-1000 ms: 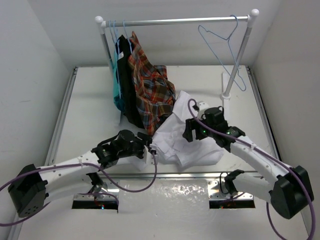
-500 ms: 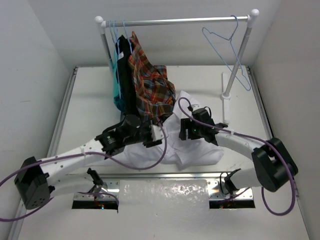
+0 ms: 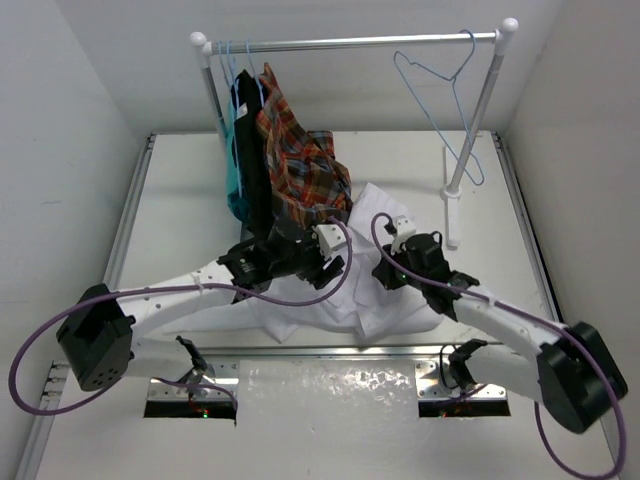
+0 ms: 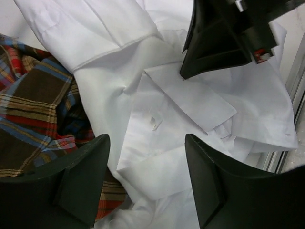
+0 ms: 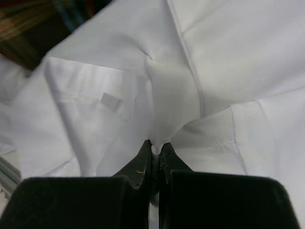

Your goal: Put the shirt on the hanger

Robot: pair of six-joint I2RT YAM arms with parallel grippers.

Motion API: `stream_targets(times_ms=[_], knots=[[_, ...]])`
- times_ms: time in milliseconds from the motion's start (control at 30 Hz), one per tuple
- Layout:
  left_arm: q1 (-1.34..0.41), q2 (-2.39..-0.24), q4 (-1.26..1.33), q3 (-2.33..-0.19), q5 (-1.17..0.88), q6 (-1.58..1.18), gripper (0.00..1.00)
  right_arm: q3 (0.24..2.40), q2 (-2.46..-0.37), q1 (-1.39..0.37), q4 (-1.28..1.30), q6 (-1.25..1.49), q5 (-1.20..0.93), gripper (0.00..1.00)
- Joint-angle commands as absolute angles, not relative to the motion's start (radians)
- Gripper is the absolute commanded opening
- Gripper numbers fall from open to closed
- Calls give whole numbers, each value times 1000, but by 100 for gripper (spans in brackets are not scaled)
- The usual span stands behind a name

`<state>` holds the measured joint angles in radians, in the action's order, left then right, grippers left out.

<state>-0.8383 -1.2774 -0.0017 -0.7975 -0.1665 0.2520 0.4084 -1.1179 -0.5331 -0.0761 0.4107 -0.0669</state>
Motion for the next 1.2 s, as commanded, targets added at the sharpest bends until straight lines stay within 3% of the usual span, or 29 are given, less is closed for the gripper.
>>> stream_targets(times_ms=[0, 167, 533, 900, 1167], knots=[[-836, -1301, 95, -790, -169, 137, 63, 374, -1003, -543, -173, 295, -153, 0], [-836, -1322, 175, -747, -143, 92, 65, 347, -895, -546, -147, 258, -199, 0], [-790, -1338, 74, -721, -20, 149, 67, 410, -747, -548, 54, 140, -314, 0], [-769, -1348, 86, -692, -181, 172, 71, 503, -739, -548, 156, 66, -359, 0], [-767, -1344, 43, -681, -325, 264, 60, 543, -707, -548, 182, 60, -325, 0]])
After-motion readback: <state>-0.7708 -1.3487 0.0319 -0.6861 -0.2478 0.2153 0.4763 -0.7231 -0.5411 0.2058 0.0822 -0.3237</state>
